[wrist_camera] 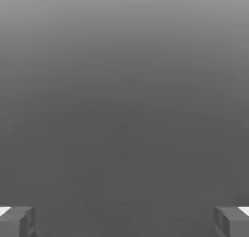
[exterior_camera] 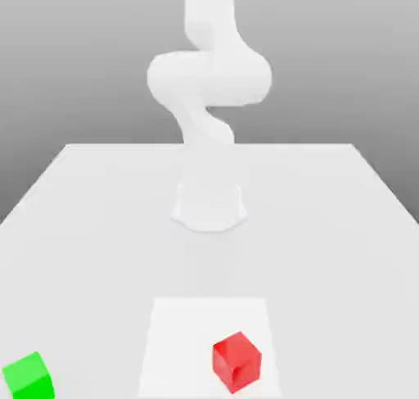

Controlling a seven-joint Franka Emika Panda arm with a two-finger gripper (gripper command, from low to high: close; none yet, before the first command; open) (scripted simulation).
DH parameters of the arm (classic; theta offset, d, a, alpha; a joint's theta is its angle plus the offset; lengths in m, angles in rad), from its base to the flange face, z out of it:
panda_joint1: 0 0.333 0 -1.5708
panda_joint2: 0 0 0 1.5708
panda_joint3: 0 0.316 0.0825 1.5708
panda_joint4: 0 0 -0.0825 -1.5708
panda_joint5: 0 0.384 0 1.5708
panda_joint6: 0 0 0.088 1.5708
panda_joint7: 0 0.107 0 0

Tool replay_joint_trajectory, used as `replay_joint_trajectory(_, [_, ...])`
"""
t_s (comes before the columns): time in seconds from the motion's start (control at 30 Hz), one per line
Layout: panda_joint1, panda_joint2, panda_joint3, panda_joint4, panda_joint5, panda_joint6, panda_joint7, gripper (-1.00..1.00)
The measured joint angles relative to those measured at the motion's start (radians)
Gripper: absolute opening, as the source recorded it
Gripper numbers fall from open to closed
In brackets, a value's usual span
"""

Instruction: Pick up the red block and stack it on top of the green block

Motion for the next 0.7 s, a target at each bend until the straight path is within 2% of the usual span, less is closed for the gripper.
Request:
replay_joint_trajectory(0.33, [0.104, 0.37, -0.068, -0.083, 0.057, 0.148, -0.23, 0.0])
replay_joint_trajectory(0.7, [0.15, 0.766, -0.07, -0.173, 0.067, 0.311, -0.442, 0.0])
